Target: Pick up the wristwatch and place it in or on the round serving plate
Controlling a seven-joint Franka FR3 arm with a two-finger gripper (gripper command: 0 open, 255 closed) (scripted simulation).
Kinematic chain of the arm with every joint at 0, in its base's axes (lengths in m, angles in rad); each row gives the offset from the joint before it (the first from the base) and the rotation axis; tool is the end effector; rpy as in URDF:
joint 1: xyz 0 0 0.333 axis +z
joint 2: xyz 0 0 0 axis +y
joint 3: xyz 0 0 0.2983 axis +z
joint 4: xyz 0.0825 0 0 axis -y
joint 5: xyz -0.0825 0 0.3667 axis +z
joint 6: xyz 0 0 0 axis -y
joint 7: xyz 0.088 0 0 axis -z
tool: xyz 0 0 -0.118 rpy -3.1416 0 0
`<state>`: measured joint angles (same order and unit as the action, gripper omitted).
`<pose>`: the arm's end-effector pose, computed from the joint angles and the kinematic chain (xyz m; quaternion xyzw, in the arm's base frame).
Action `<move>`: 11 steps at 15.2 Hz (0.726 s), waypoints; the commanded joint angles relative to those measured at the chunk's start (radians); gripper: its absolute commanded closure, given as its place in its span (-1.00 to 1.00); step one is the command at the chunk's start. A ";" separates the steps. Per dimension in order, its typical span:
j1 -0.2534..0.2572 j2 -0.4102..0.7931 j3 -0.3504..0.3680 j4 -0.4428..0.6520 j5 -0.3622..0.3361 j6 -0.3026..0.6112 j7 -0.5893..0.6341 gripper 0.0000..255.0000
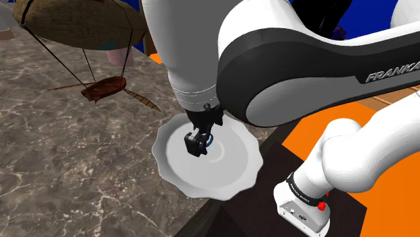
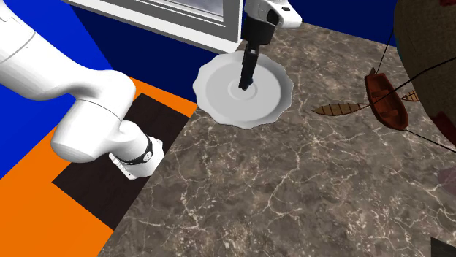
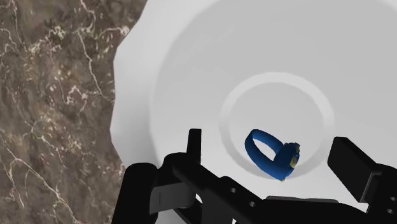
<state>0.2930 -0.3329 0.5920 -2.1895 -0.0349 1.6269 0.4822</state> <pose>0.2608 0.3321 0.4590 0.9685 0.1750 -0.0434 0.1719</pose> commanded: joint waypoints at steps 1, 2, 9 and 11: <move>-0.002 0.018 0.007 0.065 -0.005 -0.050 0.008 -1.00; -0.004 0.029 0.011 0.106 -0.009 -0.083 0.012 -1.00; -0.005 0.038 0.015 0.140 -0.012 -0.108 0.015 -1.00; -0.005 0.038 0.015 0.140 -0.012 -0.108 0.015 -1.00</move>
